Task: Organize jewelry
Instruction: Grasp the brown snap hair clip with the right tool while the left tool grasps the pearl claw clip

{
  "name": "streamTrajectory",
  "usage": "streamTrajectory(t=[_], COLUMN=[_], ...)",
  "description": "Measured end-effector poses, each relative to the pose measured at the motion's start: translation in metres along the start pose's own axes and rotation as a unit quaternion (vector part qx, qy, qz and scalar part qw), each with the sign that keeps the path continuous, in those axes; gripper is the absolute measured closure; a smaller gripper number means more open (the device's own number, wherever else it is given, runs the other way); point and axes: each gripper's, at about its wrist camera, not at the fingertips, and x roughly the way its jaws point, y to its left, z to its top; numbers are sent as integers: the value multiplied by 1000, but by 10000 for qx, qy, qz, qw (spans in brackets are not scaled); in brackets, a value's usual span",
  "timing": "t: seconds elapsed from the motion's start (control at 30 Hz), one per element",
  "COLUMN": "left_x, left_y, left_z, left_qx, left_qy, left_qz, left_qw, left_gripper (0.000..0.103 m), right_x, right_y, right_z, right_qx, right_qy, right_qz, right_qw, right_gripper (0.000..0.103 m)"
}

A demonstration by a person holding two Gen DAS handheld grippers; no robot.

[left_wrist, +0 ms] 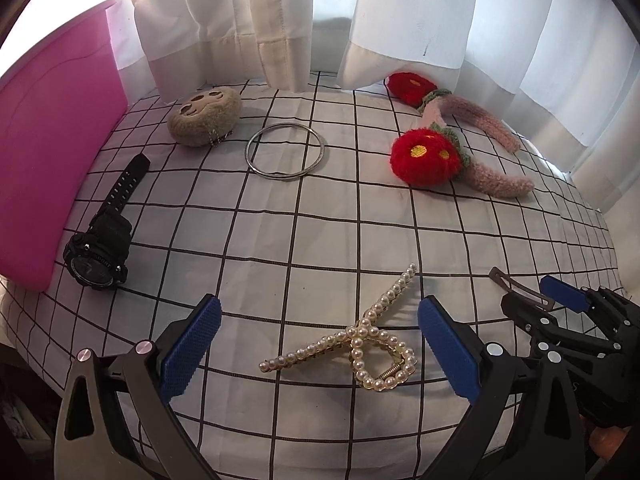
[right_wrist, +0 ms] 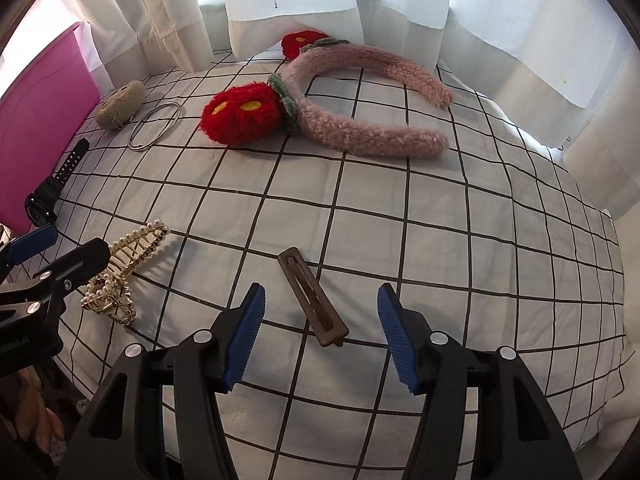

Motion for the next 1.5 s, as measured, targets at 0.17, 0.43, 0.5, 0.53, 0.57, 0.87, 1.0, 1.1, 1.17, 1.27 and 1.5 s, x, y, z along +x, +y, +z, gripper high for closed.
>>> streamTrajectory(t=[0.17, 0.43, 0.5, 0.53, 0.57, 0.87, 1.0, 1.1, 1.17, 1.27, 1.5], left_x=[13, 26, 31, 35, 35, 34, 34, 32, 32, 32, 26], left_y=[-2, -9, -8, -7, -6, -4, -4, -4, -4, -5, -12], left_z=[-2, -9, -12, -13, -14, -17, -17, -19, -20, -19, -20], left_qx=[-38, 37, 24, 18, -8, -30, -29, 17, 36, 40, 229], left_qy=[130, 199, 248, 306, 254, 106, 98, 72, 88, 129, 107], left_qz=[119, 249, 292, 328, 302, 322, 322, 302, 304, 296, 211], left_qw=[9998, 9995, 9993, 9990, 9992, 9994, 9994, 9995, 9995, 9995, 9995], left_gripper=[6, 6, 6, 5, 5, 5, 5, 5, 5, 6, 22], right_x=[6, 11, 11, 11, 11, 19, 20, 22, 22, 21, 10], right_y=[-3, 1, 2, 3, 2, -13, -13, -14, -14, -13, 2], right_z=[1, 3, 2, 2, 1, 0, 2, 3, 3, 3, -1], right_qx=[19, -126, -184, -210, -210, 164, 149, 120, 82, 45, -188], right_qy=[16, -69, -118, -142, -162, -192, -94, -106, -117, -122, -231], right_qz=[15, -46, -83, -96, -129, -274, -261, -270, -246, -203, -105], right_qw=[10000, 9999, 9997, 9996, 9996, 9993, 9995, 9995, 9996, 9997, 9995], right_gripper=[47, 47, 46, 44, 39, 11, 10, 10, 11, 11, 50])
